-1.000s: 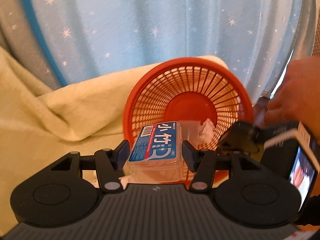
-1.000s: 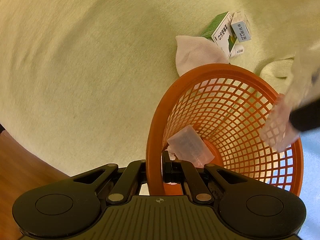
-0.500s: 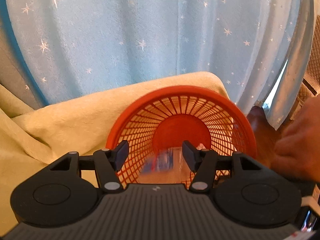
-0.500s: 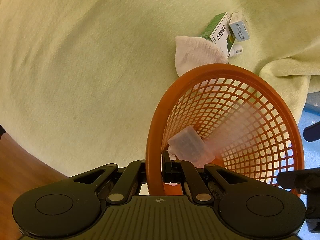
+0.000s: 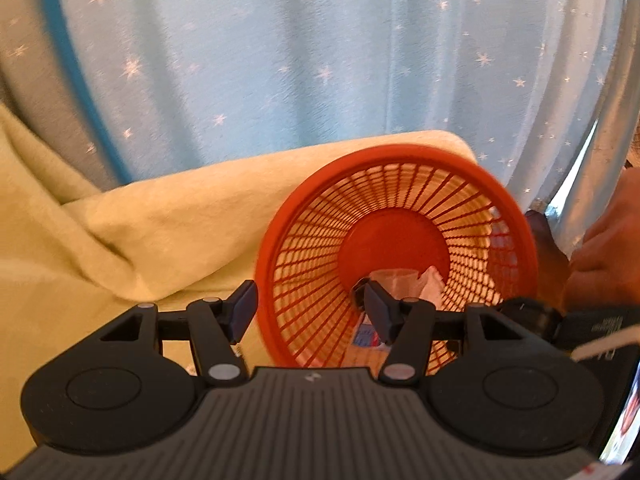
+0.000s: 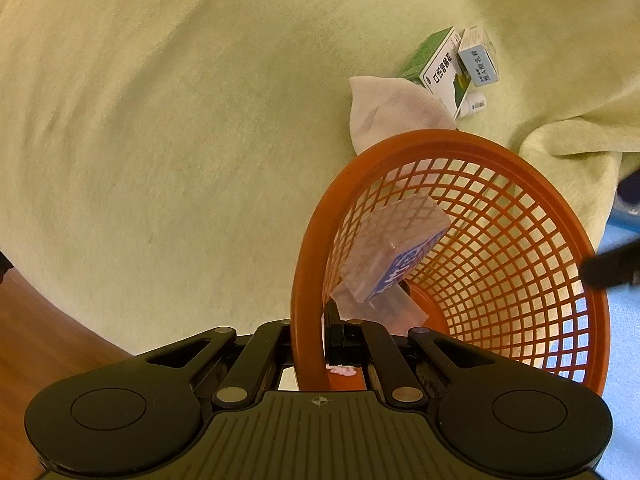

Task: Organize objects
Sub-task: 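Carry the blue box over the basket and open the left tool, then lower the left tool onto the white wipe and close on it, then lift the white wipe with the left tool and carry it over the basket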

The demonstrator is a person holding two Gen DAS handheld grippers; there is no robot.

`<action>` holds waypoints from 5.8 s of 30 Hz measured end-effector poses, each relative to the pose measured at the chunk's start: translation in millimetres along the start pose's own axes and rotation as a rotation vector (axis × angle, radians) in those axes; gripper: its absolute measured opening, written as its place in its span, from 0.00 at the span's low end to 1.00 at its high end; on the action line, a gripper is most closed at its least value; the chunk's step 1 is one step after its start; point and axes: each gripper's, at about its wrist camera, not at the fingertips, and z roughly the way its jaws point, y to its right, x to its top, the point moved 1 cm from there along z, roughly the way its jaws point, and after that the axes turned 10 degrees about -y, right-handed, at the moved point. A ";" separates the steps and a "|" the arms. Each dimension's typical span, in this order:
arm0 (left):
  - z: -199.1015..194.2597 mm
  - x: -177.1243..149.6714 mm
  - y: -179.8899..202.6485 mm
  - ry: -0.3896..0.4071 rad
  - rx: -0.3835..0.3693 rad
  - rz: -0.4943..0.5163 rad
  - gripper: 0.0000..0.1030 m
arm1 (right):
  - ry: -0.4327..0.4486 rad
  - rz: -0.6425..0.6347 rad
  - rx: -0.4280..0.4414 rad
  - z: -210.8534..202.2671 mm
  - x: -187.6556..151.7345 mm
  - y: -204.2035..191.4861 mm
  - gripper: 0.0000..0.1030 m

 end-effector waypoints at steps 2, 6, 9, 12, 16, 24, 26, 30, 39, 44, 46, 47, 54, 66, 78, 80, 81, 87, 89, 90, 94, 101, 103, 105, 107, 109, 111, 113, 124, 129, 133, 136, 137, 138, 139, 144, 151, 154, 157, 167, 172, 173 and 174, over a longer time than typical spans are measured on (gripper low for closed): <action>-1.4 -6.6 -5.2 -0.008 0.014 -0.010 0.52 | -0.001 0.001 0.000 -0.4 -0.7 0.5 0.00; -3.2 -23.7 -15.8 -0.037 0.050 -0.043 0.52 | -0.003 -0.001 -0.002 -1.1 -1.2 -0.2 0.00; -5.2 -40.8 -22.2 -0.057 0.076 -0.075 0.53 | -0.006 0.001 -0.002 -1.1 -0.7 0.2 0.00; -4.1 -59.0 -25.3 -0.089 0.097 -0.100 0.53 | -0.007 0.001 -0.002 -1.2 -0.4 0.1 0.00; 0.1 -80.0 -30.2 -0.126 0.116 -0.128 0.55 | -0.009 0.003 -0.002 -1.0 -1.3 0.6 0.00; 11.2 -107.6 -33.1 -0.163 0.104 -0.166 0.57 | -0.019 -0.003 -0.006 1.1 -2.8 0.2 0.00; 16.6 -112.2 -31.5 -0.169 0.095 -0.176 0.58 | -0.020 -0.004 -0.008 1.3 -3.6 -0.2 0.00; 30.1 -119.2 -27.6 -0.175 0.058 -0.207 0.58 | -0.021 0.000 -0.007 1.9 -4.6 1.0 0.00; 70.7 -126.0 -13.6 -0.197 -0.014 -0.260 0.55 | -0.017 0.008 -0.007 1.6 -5.7 0.1 0.00; 88.7 -124.2 -13.1 -0.198 -0.028 -0.303 0.46 | -0.016 0.008 -0.006 1.2 -5.6 0.1 0.00; 94.3 -124.4 -12.7 -0.205 -0.027 -0.303 0.44 | -0.016 0.009 -0.006 1.0 -5.7 0.4 0.00; 96.5 -124.8 -12.7 -0.208 -0.029 -0.305 0.44 | -0.016 0.008 -0.006 0.9 -5.6 0.4 0.00; 106.7 -125.9 -16.6 -0.218 -0.040 -0.339 0.36 | -0.010 0.009 -0.004 1.4 -7.1 -0.3 0.00; 105.3 -123.3 -13.4 -0.242 -0.058 -0.343 0.09 | -0.007 0.007 -0.004 2.7 -7.3 -1.5 0.00; 74.9 -125.9 -8.8 -0.247 -0.063 -0.309 0.06 | -0.010 -0.002 -0.012 2.4 -6.1 -3.2 0.00; 69.5 -126.9 -8.7 -0.245 -0.065 -0.307 0.06 | -0.011 -0.001 -0.011 3.2 -5.7 -1.2 0.00; 66.6 -127.3 -8.4 -0.245 -0.065 -0.306 0.06 | -0.012 0.000 -0.011 3.1 -5.3 -1.0 0.00; 51.9 -129.4 -8.3 -0.245 -0.068 -0.294 0.05 | -0.014 0.006 -0.007 2.5 -5.4 0.6 0.00; 47.5 -130.0 -7.0 -0.247 -0.066 -0.291 0.05 | -0.014 0.007 -0.007 2.7 -5.2 0.7 0.00; 44.8 -130.6 -6.7 -0.246 -0.065 -0.293 0.05 | -0.014 0.009 -0.006 2.9 -5.0 1.2 0.00; 41.4 -136.5 -5.8 -0.260 -0.065 -0.292 0.05 | -0.014 0.012 -0.003 3.6 -4.7 1.6 0.00; 47.8 -147.1 -7.5 -0.271 -0.059 -0.343 0.14 | -0.011 0.009 -0.004 4.7 -4.1 1.9 0.00; 50.8 -147.4 -7.4 -0.273 -0.054 -0.346 0.19 | -0.011 0.008 -0.003 5.3 -2.7 1.1 0.00; 54.2 -146.6 -5.9 -0.278 -0.047 -0.345 0.24 | -0.010 0.006 -0.003 5.4 -1.6 0.2 0.00; 56.9 -145.9 -4.1 -0.278 -0.042 -0.342 0.27 | -0.009 0.007 -0.003 5.6 -1.6 -1.2 0.00; 60.0 -145.2 -3.7 -0.277 -0.040 -0.343 0.31 | -0.009 0.005 -0.002 5.9 -1.7 -1.8 0.00; 64.4 -144.8 -3.1 -0.278 -0.035 -0.343 0.32 | -0.008 0.004 -0.004 6.3 -1.2 -1.8 0.00; 69.7 -144.5 -2.8 -0.284 -0.032 -0.343 0.33 | -0.008 0.005 -0.004 5.1 -2.2 -3.0 0.00; 73.9 -141.1 3.7 -0.311 -0.033 -0.313 0.17 | -0.009 0.005 0.000 7.8 -0.9 -4.0 0.00; 61.3 -142.6 4.9 -0.312 -0.030 -0.312 0.14 | -0.009 0.006 0.000 7.8 -1.8 -3.2 0.00; 44.7 -141.6 3.7 -0.297 -0.023 -0.308 0.14 | -0.008 0.004 -0.003 6.7 -2.6 -3.6 0.00; 30.4 -138.9 2.1 -0.280 -0.014 -0.309 0.14 | -0.008 0.001 -0.002 6.5 -2.5 -4.4 0.00; 25.2 -137.6 1.3 -0.274 -0.011 -0.308 0.14 | -0.008 0.000 -0.004 6.4 -2.4 -4.5 0.00; 20.3 -136.1 0.7 -0.268 -0.010 -0.306 0.14 | -0.009 0.000 -0.004 7.0 -2.0 -3.9 0.00; 15.4 -134.5 0.3 -0.262 -0.009 -0.302 0.14 | -0.009 0.000 -0.005 7.2 -1.8 -3.6 0.00; -6.3 -125.2 0.0 -0.236 0.000 -0.283 0.14 | -0.011 0.003 -0.005 6.4 -2.3 -2.5 0.00; -26.8 -108.5 -1.0 -0.199 0.008 -0.253 0.14 | -0.012 0.006 -0.008 5.9 -1.6 -3.2 0.00; -33.0 -100.7 -0.9 -0.182 0.013 -0.244 0.14 | -0.012 0.006 -0.009 5.6 -1.6 -3.5 0.00; -38.6 -90.5 -2.3 -0.159 0.011 -0.236 0.14 | -0.014 0.007 -0.009 5.5 -1.5 -3.0 0.00; -43.1 -51.4 0.6 -0.088 -0.044 -0.170 0.14 | -0.015 0.009 -0.009 6.8 -3.0 -2.5 0.00; -37.8 -34.3 6.6 -0.066 -0.062 -0.145 0.14 | -0.015 0.010 -0.009 6.9 -4.5 -3.4 0.00; -37.4 -31.4 7.9 -0.063 -0.067 -0.140 0.14 | -0.015 0.009 -0.010 6.6 -4.3 -3.4 0.00; -36.3 -28.4 9.4 -0.060 -0.073 -0.136 0.14 | -0.015 0.008 -0.011 6.5 -4.4 -3.5 0.00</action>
